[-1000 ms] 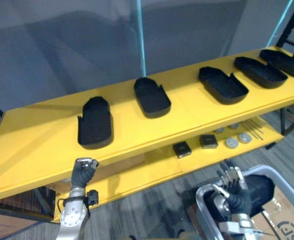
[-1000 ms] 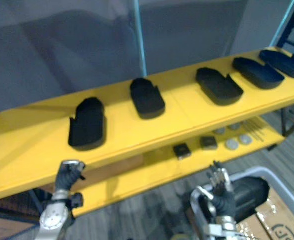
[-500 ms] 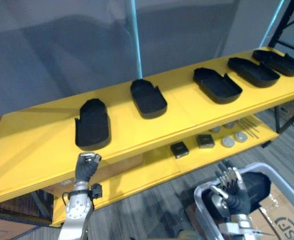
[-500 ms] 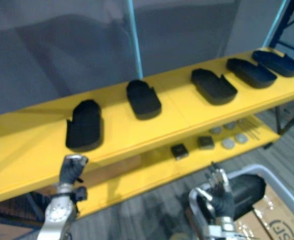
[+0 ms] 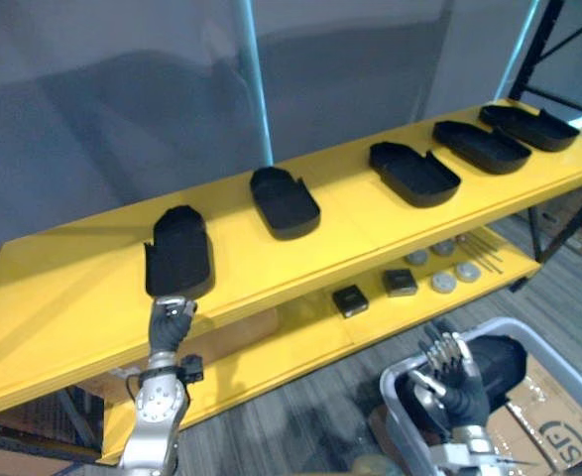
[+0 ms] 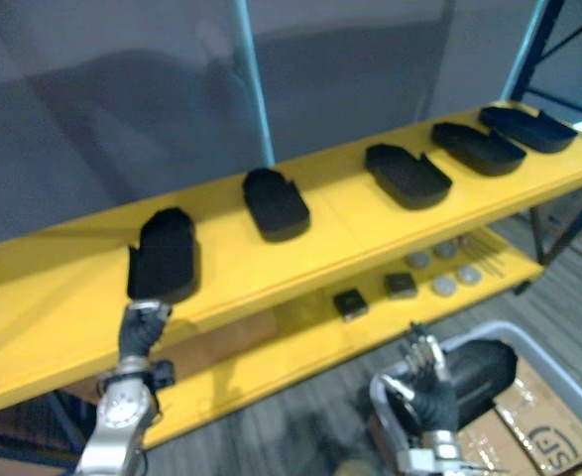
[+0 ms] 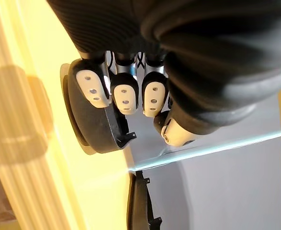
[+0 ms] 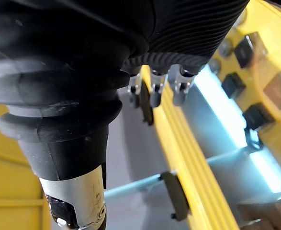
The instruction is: Walk over and take plastic housings, then place them on the shelf
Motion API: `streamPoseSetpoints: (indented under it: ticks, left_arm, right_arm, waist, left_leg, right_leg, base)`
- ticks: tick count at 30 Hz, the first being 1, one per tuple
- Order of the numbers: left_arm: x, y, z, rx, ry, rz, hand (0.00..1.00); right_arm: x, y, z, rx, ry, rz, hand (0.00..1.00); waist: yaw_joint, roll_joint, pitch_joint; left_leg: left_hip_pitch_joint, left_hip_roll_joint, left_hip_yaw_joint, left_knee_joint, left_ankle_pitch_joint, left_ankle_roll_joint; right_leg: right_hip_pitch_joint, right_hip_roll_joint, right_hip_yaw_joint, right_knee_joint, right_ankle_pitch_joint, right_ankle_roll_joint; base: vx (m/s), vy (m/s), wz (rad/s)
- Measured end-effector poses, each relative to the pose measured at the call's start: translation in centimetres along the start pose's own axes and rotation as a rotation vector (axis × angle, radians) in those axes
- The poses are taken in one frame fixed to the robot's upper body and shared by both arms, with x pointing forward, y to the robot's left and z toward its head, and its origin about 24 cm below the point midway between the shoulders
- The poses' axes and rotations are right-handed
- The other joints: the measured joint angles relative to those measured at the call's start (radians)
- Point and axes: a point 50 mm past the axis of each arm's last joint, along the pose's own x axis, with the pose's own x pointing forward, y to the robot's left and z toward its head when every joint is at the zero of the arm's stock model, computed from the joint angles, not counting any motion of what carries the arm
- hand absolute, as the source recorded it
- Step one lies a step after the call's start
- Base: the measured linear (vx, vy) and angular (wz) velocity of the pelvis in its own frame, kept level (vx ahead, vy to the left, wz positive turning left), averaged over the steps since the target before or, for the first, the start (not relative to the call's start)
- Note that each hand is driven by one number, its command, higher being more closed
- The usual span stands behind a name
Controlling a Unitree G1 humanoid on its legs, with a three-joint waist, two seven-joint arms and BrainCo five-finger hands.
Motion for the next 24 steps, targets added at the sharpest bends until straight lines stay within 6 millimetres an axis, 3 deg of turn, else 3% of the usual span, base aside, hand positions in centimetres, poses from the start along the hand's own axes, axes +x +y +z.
streamPoseSetpoints:
  ticks: [10,24]
  left_arm:
    - [0.0,0.1,-1.2,0.021,0.068,0.018,1.0]
    - [1.2,-0.1,-0.2,0.014,0.048,0.079,1.0]
  right_arm:
    - [-0.5,-0.1,0.2,-0.016,0.021,0.034,0.0]
    - [-0.2,0.7,1.3,-0.021,0.001,0.089,0.0]
  waist:
    - [0.0,0.008,-0.016]
    - [0.0,0.011,-0.019]
  left_leg:
    - [0.014,-0.002,0.022,0.003,-0.008,0.01]
    - [-0.034,0.006,0.02,0.099,-0.044,0.01]
  right_leg:
    - [-0.006,-0.01,0.012,0.046,-0.026,0.0]
    - [-0.037,-0.012,0.018,0.104,-0.044,0.001]
  base:
    - [-0.02,0.0,-0.04]
    - [0.0,0.0,0.0]
